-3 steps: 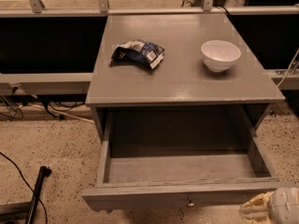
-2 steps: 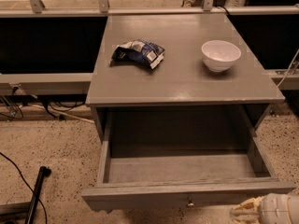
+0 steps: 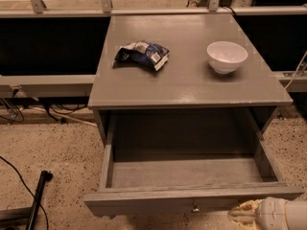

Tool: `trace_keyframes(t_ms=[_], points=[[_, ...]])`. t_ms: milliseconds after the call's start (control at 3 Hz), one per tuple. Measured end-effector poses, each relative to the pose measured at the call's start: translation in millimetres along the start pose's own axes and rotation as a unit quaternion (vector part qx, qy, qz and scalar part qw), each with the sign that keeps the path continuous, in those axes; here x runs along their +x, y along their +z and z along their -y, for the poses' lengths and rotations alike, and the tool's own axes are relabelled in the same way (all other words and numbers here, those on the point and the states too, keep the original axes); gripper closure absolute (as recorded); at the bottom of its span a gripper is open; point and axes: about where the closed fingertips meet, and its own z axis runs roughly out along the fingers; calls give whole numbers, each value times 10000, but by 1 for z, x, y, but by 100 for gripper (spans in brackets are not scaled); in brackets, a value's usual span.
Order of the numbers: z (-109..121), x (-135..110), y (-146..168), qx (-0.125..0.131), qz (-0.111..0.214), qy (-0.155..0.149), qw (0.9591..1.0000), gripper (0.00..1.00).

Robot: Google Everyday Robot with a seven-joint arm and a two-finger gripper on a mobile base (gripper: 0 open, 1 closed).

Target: Close top drawer

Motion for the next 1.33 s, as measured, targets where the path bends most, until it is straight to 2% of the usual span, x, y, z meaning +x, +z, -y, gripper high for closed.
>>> trace_keyframes(t_ms=[667, 1000, 1333], points=[[37, 13, 25, 295, 412, 288, 9983, 100], [75, 10, 33, 523, 675, 313, 9959, 100], [110, 1, 40, 633, 775, 168, 9948, 100]])
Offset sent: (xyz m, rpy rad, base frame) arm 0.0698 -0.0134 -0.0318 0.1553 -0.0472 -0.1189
